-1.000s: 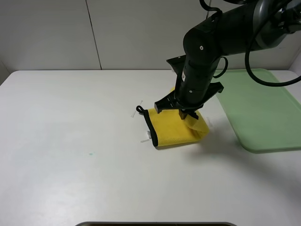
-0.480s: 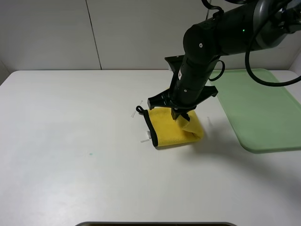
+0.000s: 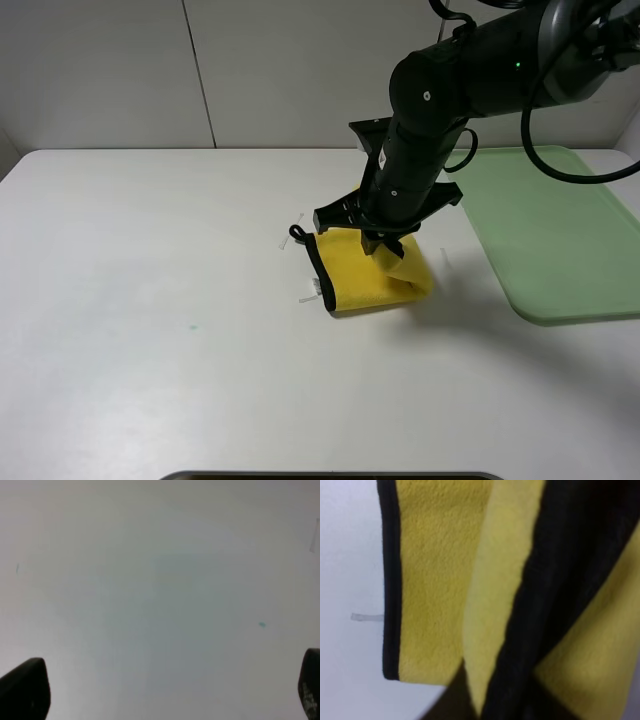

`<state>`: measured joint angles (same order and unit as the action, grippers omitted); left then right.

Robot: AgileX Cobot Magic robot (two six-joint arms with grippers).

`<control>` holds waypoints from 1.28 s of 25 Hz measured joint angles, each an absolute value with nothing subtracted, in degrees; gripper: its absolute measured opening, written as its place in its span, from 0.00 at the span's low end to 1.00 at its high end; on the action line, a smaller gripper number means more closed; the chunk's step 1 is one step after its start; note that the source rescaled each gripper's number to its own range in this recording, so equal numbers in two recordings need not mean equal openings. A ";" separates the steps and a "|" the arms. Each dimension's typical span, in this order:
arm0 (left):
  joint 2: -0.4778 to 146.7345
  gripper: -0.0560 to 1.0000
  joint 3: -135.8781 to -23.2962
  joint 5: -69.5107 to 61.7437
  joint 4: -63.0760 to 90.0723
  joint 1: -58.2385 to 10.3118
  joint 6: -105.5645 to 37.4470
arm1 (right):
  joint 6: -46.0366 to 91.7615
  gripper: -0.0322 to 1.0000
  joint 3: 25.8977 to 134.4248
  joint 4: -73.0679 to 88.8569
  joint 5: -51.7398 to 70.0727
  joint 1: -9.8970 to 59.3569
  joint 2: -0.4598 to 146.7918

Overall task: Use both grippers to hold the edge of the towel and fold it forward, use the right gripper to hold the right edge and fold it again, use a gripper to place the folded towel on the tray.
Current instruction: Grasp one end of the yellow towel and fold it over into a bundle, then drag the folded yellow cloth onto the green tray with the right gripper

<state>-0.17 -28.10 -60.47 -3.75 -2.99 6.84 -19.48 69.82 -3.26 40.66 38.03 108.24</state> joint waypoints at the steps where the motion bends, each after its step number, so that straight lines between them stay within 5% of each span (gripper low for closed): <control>1: -0.17 1.00 -28.10 -60.47 -3.75 -2.99 6.84 | -19.34 0.65 69.82 -2.66 40.54 38.03 108.24; 3: -0.17 1.00 -28.10 -60.47 -3.75 -2.99 6.84 | -19.29 0.88 69.82 -1.21 40.43 38.03 108.24; 7: -0.17 1.00 -28.10 -60.47 -3.75 -2.99 6.84 | -19.23 0.98 69.82 0.42 40.42 38.03 108.24; 32: -0.17 1.00 -28.10 -60.47 -3.75 -2.99 6.84 | -6.79 1.00 76.41 -7.30 45.95 30.20 108.36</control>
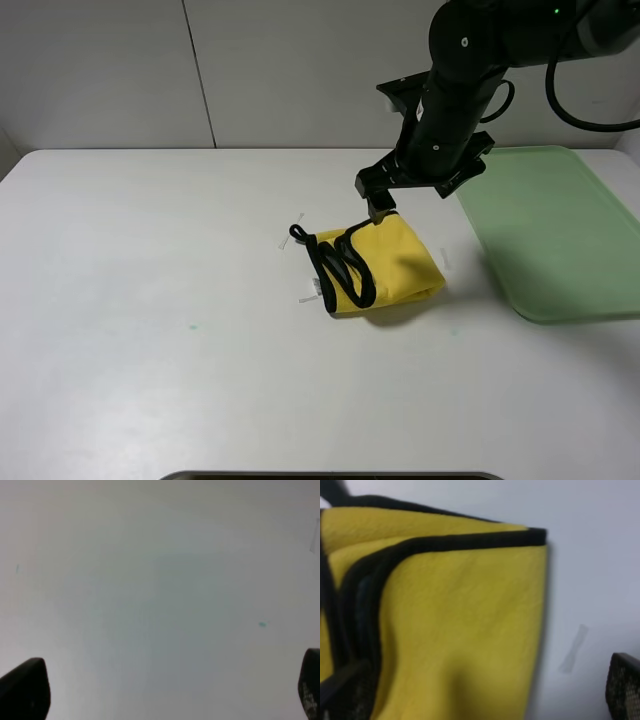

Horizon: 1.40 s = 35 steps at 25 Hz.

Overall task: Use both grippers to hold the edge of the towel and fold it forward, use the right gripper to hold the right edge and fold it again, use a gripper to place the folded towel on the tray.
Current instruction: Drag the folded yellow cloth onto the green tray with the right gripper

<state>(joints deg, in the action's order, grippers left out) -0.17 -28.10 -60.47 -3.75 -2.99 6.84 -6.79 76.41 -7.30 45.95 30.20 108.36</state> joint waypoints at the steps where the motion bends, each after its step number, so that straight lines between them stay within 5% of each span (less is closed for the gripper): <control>1: -0.17 1.00 -28.10 -60.47 -3.75 -2.99 6.84 | -6.33 1.00 76.43 -7.25 45.60 29.77 108.47; 35: -0.17 1.00 -28.10 -60.47 -3.75 -2.99 6.84 | 1.98 1.00 76.50 -7.31 37.19 26.05 122.52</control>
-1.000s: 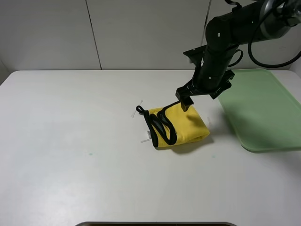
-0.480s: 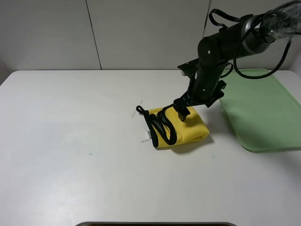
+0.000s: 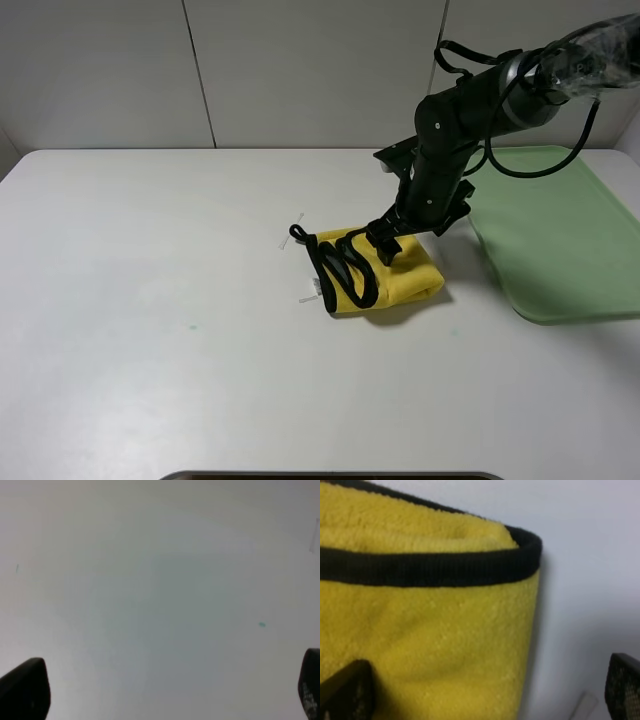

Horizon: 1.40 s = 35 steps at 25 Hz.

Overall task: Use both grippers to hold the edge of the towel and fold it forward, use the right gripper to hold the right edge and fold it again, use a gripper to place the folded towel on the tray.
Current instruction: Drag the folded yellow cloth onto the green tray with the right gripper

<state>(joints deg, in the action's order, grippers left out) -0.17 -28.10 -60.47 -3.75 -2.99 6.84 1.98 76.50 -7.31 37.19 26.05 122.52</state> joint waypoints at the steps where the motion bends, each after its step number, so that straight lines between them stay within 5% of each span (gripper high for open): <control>1: -0.17 1.00 -28.10 -60.47 -3.75 -2.99 6.84 | 2.05 1.00 76.50 -7.31 37.18 26.05 122.52; 5: -0.17 1.00 -28.10 -60.47 -3.75 -2.99 6.84 | 2.22 0.95 76.50 -7.25 37.07 26.05 122.52; 12: -0.17 1.00 -28.10 -60.47 -3.75 -2.99 6.84 | 2.22 0.46 76.50 -6.71 35.74 26.05 122.62; 19: -0.17 1.00 -28.10 -60.47 -3.75 -2.99 6.84 | 2.22 0.08 76.50 -6.87 35.42 26.05 122.62; 35: -0.17 1.00 -28.10 -60.47 -3.75 -2.99 6.84 | 2.08 0.08 78.49 -7.37 37.76 26.05 120.87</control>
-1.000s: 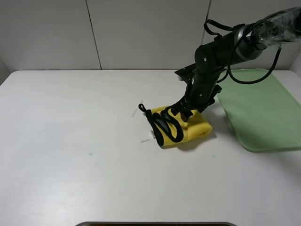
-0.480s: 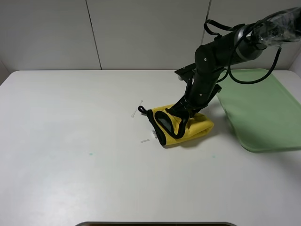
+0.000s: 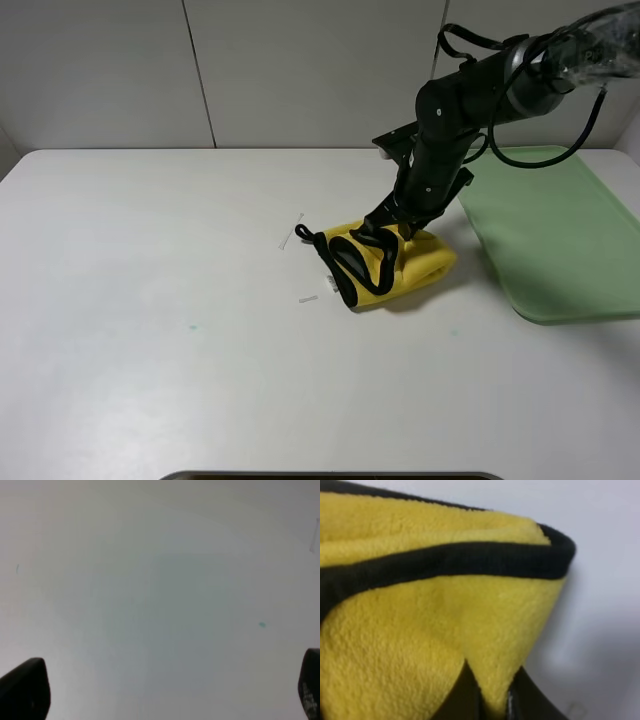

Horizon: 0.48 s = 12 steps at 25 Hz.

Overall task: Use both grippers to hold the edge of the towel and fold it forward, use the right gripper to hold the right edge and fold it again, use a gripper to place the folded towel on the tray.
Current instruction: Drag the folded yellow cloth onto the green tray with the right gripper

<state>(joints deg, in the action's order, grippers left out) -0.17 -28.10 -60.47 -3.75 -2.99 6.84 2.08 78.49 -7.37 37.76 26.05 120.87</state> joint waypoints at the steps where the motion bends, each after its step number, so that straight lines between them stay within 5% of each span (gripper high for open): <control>1: -0.17 1.00 -28.10 -60.47 -3.75 -2.99 6.84 | 1.95 0.08 78.70 -7.69 37.81 26.05 120.27; 12: -0.17 1.00 -28.10 -60.47 -3.75 -2.99 6.84 | -4.27 0.08 79.56 -21.47 40.30 26.05 116.88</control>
